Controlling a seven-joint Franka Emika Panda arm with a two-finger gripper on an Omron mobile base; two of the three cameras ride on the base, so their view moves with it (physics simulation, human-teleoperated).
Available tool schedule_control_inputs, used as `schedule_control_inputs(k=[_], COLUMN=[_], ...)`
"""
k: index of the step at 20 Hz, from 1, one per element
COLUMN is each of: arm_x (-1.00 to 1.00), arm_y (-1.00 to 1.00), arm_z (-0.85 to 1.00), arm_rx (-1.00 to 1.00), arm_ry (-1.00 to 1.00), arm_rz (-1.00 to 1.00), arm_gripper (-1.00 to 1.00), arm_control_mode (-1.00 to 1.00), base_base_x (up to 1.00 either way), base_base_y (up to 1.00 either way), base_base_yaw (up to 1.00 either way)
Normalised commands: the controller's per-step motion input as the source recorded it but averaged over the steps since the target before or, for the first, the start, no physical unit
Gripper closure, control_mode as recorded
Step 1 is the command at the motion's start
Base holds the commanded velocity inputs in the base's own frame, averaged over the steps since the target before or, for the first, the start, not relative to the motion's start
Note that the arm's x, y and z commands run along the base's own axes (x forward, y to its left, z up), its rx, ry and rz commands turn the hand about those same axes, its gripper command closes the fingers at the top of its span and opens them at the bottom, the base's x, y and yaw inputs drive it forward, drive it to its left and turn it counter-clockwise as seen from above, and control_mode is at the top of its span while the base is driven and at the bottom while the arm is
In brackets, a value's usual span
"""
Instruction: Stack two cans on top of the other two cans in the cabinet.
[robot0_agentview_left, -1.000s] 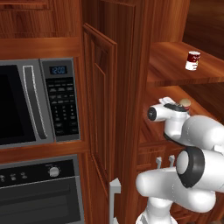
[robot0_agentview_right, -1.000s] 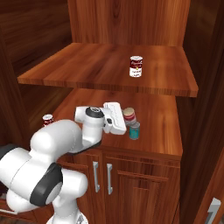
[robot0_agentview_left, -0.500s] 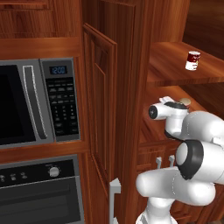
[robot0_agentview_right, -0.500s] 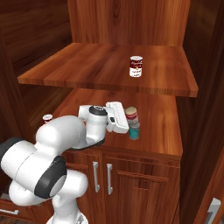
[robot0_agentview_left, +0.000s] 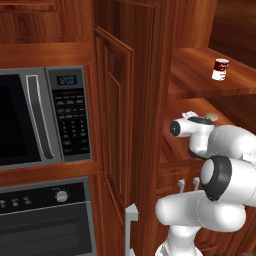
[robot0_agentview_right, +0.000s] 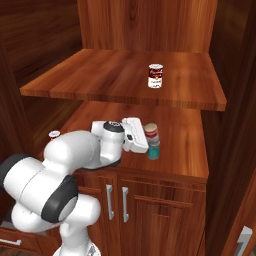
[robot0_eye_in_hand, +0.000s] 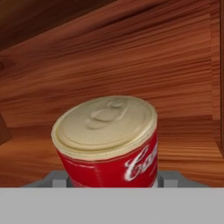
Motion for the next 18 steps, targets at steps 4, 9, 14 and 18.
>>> schedule_control_inputs(k=[4, 9, 14, 18], arm_x=[0.1, 0.08, 0.0, 0.0], arm_y=[-0.02, -0.01, -0.06, -0.06], arm_z=[-0.09, -0.06, -0.13, -0.19], arm_rx=[0.0, 0.0, 0.02, 0.03], arm_ry=[0.0, 0.0, 0.0, 0.0], arm_rz=[0.0, 0.0, 0.0, 0.0], arm_gripper=[1.0, 1.0, 1.0, 1.0], arm_control_mode=[-1.0, -1.0, -1.0, -1.0], base_base_x=[0.0, 0.0, 0.0, 0.0], base_base_y=[0.0, 0.0, 0.0, 0.0], base_base_yaw=[0.0, 0.0, 0.0, 0.0])
